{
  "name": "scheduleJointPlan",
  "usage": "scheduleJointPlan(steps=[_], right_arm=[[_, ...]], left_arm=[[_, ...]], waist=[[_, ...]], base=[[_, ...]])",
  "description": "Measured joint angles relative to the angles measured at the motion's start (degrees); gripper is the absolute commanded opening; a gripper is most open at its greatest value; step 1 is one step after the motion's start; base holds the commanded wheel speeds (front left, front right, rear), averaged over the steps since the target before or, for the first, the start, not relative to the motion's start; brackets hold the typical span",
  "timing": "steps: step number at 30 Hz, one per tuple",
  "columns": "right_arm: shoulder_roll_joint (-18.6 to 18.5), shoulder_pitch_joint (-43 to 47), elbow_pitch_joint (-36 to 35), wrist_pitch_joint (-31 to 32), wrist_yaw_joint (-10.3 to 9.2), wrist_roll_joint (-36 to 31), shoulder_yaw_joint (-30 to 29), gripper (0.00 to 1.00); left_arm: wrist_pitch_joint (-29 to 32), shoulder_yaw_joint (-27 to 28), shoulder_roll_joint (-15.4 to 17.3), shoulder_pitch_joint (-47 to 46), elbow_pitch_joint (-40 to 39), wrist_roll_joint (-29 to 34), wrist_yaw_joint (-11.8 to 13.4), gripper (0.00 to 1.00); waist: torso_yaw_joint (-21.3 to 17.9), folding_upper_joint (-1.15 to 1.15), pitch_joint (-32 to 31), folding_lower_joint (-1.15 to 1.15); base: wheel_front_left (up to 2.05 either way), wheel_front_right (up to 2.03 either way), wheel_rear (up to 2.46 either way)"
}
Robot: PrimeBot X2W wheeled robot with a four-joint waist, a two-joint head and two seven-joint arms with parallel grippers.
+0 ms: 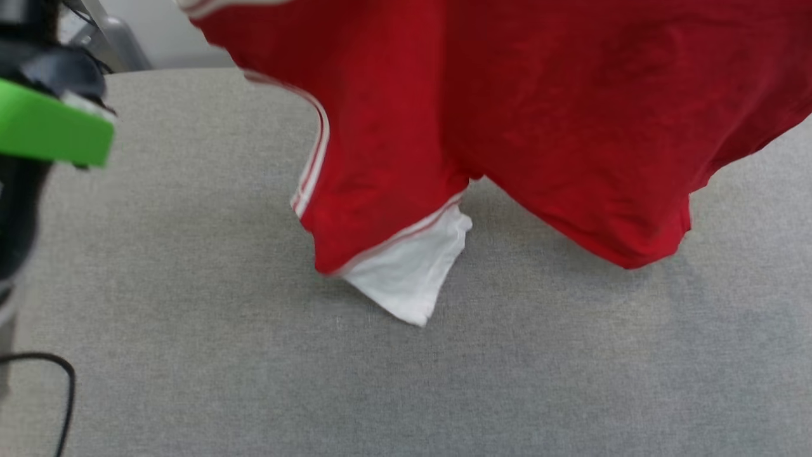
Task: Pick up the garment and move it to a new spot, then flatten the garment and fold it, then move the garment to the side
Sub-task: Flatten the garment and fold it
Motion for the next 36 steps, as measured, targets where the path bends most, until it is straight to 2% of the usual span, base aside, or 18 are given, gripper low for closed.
scheduleJointPlan(steps=[8,14,19,27,31,36], right_arm=[[0.74,-10.35,4.08,-3.54,0.01,-1.01,1.33,0.00],[1.30,-21.81,11.04,-7.35,0.07,-3.61,3.60,0.00],[4.31,-32.84,20.60,-12.06,0.07,-6.82,4.91,0.00],[7.94,-47.43,34.82,-21.59,0.08,-13.02,6.68,0.00],[8.92,-51.45,40.19,-25.64,0.07,-14.71,6.94,0.00],[10.57,-51.89,45.22,-30.93,0.05,-15.25,8.03,0.00]], left_arm=[[3.70,-1.07,4.24,-17.57,9.36,2.49,-4.77,0.00],[4.69,-4.61,4.60,-33.92,20.31,5.54,-9.37,0.00],[2.53,-7.89,2.29,-48.15,32.04,9.66,-12.22,0.00],[-5.94,-11.68,-2.56,-67.40,49.21,16.35,-14.33,0.00],[-10.18,-13.23,-4.38,-71.64,55.82,17.67,-15.14,0.00],[-15.92,-14.21,-6.41,-70.81,62.43,17.78,-15.62,0.00]], waist=[[-0.92,0.00,6.73,0.00],[-1.40,0.00,13.14,0.01],[-1.71,0.00,18.86,0.02],[-2.29,0.00,26.37,0.02],[-2.38,0.00,28.75,0.02],[-1.83,0.00,30.17,0.02]], base=[[0.00,0.00,0.00],[0.00,0.00,0.00],[0.00,0.00,0.00],[0.00,0.00,0.00],[0.00,0.00,0.00],[0.00,0.00,0.00]])
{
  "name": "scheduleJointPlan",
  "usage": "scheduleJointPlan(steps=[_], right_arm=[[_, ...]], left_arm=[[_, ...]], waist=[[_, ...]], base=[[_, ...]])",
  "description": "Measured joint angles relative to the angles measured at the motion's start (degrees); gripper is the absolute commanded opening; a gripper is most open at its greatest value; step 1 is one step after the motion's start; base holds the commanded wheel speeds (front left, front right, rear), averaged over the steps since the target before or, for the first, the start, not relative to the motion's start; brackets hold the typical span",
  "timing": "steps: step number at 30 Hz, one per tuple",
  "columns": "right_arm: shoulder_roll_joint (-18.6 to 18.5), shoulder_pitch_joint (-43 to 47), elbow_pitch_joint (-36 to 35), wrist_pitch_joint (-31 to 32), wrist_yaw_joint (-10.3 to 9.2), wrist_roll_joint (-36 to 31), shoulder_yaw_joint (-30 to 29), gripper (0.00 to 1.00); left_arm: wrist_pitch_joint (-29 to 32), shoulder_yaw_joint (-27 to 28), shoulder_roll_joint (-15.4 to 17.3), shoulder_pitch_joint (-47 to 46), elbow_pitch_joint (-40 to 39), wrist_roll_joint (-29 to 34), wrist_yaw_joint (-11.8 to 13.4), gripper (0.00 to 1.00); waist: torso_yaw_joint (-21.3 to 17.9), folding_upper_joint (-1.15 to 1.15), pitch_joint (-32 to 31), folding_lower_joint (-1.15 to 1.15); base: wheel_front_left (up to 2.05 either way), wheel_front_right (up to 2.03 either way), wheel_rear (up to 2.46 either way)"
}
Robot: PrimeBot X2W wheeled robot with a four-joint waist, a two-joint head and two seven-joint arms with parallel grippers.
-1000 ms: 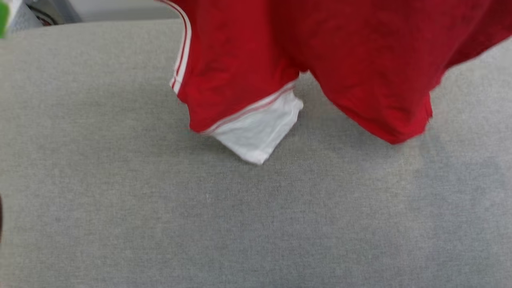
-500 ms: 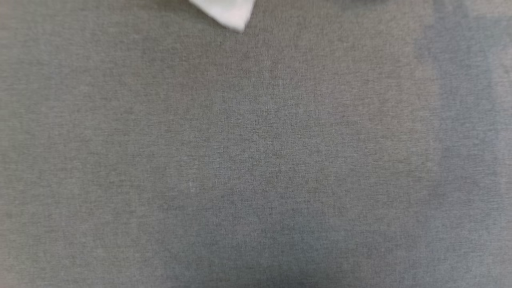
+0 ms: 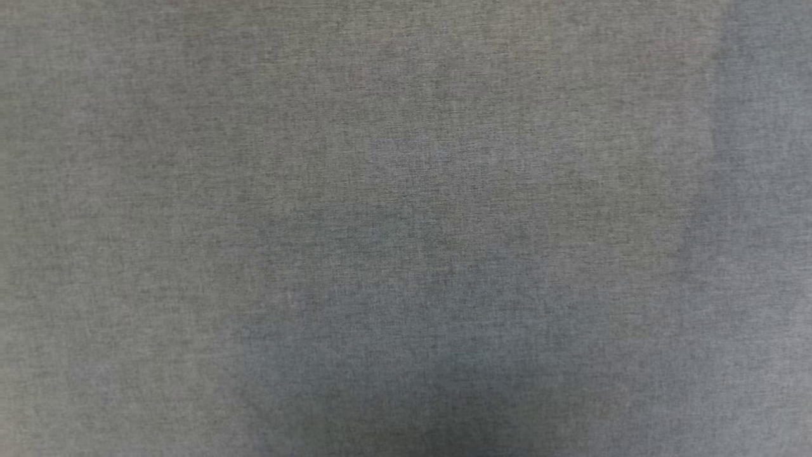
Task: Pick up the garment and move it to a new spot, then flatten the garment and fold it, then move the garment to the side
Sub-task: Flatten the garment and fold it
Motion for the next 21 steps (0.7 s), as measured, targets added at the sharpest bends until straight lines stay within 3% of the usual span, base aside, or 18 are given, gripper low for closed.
scheduleJointPlan(steps=[10,17,21], right_arm=[[2.15,12.89,4.74,-8.45,-0.05,6.35,6.61,0.00],[1.88,25.26,5.14,-10.57,-0.05,12.77,13.84,0.00],[-0.46,35.11,4.13,-10.20,-0.05,17.46,18.44,0.00]], left_arm=[[-11.33,-0.86,-4.99,22.83,4.66,-5.37,-0.35,0.00],[-14.57,-2.04,-7.65,42.29,3.63,-8.59,-0.59,0.00],[-14.93,-2.86,-8.72,55.58,0.68,-10.67,-0.44,0.00]], waist=[[1.55,0.00,-3.57,-0.01],[2.59,0.00,-8.87,-0.02],[3.53,0.00,-13.34,-0.02]], base=[[0.00,0.00,0.00],[0.00,0.00,0.00],[0.00,0.00,0.00]])
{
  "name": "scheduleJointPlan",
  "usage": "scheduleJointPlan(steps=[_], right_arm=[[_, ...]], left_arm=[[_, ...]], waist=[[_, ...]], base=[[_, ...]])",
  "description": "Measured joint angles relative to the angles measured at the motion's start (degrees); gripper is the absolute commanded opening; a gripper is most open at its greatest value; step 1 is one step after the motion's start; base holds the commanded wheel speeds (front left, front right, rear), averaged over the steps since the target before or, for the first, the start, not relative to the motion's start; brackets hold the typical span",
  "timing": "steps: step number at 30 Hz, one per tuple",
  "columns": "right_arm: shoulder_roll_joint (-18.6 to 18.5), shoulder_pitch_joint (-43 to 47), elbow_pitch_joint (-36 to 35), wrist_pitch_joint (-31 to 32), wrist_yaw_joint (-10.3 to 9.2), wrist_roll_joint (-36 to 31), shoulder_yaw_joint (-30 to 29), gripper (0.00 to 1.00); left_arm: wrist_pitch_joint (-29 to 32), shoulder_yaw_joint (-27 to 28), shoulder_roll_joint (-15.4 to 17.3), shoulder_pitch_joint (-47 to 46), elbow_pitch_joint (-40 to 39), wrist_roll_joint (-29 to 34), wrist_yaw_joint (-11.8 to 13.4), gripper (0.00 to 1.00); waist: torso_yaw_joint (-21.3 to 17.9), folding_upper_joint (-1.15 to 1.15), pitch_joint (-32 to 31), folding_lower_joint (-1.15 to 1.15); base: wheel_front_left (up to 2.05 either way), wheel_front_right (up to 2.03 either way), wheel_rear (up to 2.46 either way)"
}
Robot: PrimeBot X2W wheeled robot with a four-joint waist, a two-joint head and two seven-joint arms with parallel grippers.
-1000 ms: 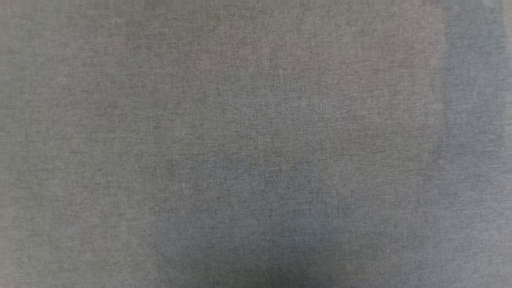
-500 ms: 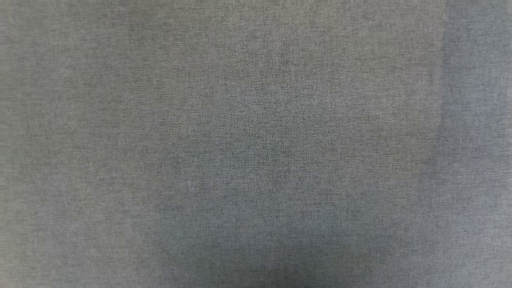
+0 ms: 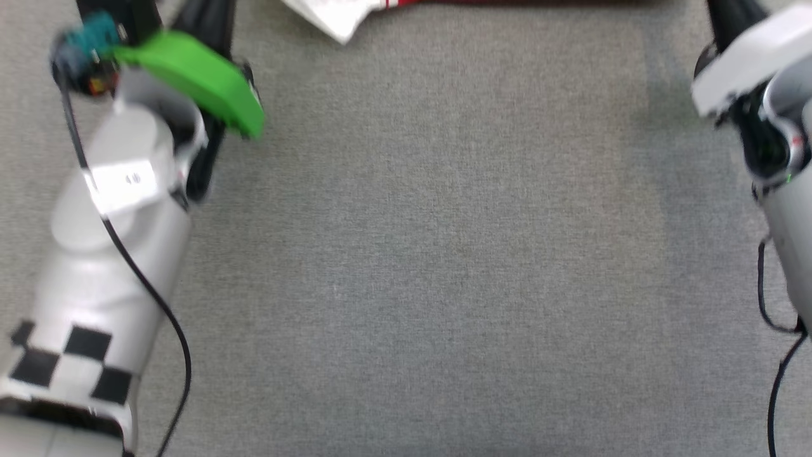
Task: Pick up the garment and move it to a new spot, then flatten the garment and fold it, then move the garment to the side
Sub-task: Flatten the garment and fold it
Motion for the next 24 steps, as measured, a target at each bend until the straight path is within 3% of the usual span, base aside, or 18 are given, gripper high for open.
scheduleJointPlan(steps=[8,24], right_arm=[[-3.23,13.19,-2.44,0.79,-0.01,7.77,5.04,0.00],[-5.17,30.23,-5.56,-0.59,-0.01,18.79,5.93,0.00]], left_arm=[[2.25,-1.00,1.26,18.31,-5.73,-3.03,1.96,0.00],[12.39,-0.66,10.00,44.46,-27.53,-8.96,8.23,0.00]], waist=[[1.77,0.00,-7.47,0.00],[4.81,0.00,-20.25,0.00]], base=[[0.00,0.00,0.00],[0.00,0.00,0.00]])
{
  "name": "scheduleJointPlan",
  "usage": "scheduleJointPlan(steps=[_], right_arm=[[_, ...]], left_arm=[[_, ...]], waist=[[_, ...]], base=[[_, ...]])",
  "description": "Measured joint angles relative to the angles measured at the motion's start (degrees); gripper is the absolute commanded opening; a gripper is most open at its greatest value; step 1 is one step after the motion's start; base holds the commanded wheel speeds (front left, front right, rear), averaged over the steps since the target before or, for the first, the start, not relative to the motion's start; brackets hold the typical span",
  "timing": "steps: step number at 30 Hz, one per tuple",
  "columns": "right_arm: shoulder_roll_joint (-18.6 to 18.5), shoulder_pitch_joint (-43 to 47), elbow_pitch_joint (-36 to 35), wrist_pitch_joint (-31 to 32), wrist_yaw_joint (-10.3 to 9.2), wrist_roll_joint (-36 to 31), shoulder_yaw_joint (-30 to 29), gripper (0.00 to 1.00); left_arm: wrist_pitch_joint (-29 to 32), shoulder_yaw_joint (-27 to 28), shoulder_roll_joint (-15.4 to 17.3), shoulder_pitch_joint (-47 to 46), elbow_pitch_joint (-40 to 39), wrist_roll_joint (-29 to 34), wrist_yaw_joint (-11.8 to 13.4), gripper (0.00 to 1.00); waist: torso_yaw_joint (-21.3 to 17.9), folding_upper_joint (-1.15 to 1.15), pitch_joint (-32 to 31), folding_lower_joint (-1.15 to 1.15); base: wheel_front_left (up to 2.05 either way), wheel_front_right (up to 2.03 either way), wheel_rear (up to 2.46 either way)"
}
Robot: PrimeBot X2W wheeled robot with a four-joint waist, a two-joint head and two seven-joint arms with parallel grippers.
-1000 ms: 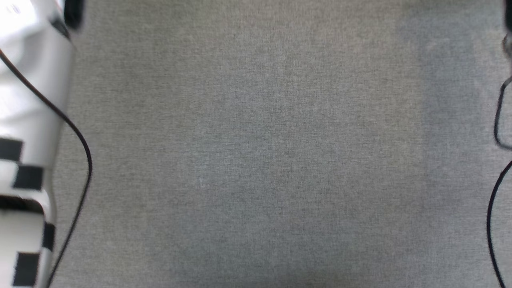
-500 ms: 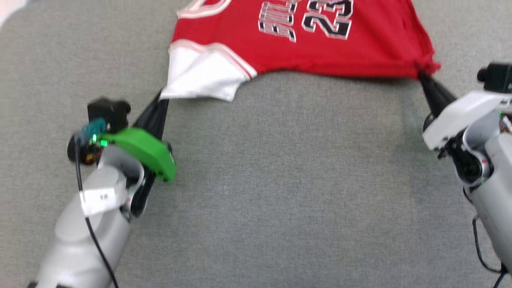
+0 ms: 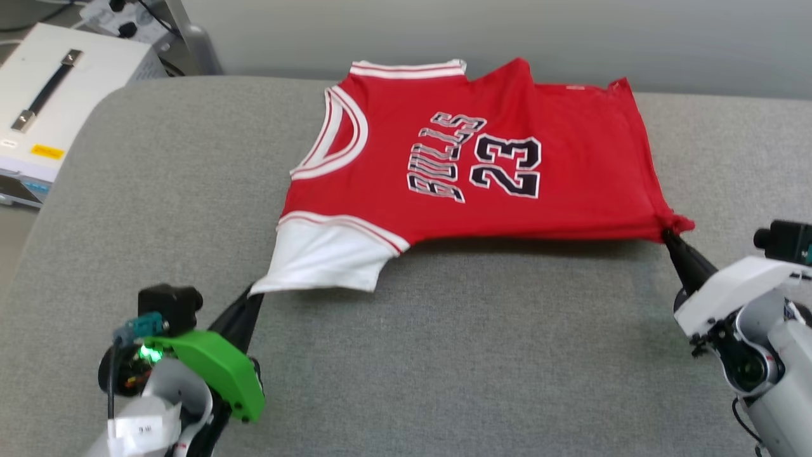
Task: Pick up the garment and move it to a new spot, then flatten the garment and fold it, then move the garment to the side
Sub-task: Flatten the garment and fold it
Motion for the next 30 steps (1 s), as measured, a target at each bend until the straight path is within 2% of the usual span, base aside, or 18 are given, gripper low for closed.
scheduleJointPlan(steps=[8,11,20,24,30], right_arm=[[-2.38,9.57,-4.17,2.50,0.00,3.08,0.04,0.00],[-3.85,13.88,-6.75,5.06,0.00,4.36,0.03,0.00],[-7.95,24.99,-17.26,13.89,0.00,5.23,-2.70,0.00],[-8.25,28.80,-22.20,18.07,0.00,5.28,-5.69,0.00],[-7.46,29.54,-26.65,22.82,0.00,3.66,-12.00,0.00]], left_arm=[[5.58,-1.68,3.72,9.03,-9.37,-2.57,1.23,0.00],[7.38,-1.94,4.68,12.13,-11.67,-3.94,2.14,0.00],[13.70,-3.81,9.92,20.34,-19.03,-7.47,1.78,0.00],[15.46,-3.82,12.22,21.28,-21.76,-8.22,1.19,0.00],[15.36,-1.30,13.07,16.88,-22.93,-7.66,1.26,0.00]], waist=[[0.72,0.00,-4.68,0.00],[0.95,0.00,-6.32,0.00],[1.73,0.00,-8.78,0.00],[1.60,0.00,-8.10,0.00],[1.09,0.00,-6.27,0.00]], base=[[0.00,0.00,0.00],[0.00,0.00,0.00],[0.00,0.00,0.00],[0.00,0.00,0.00],[0.00,0.00,0.00]])
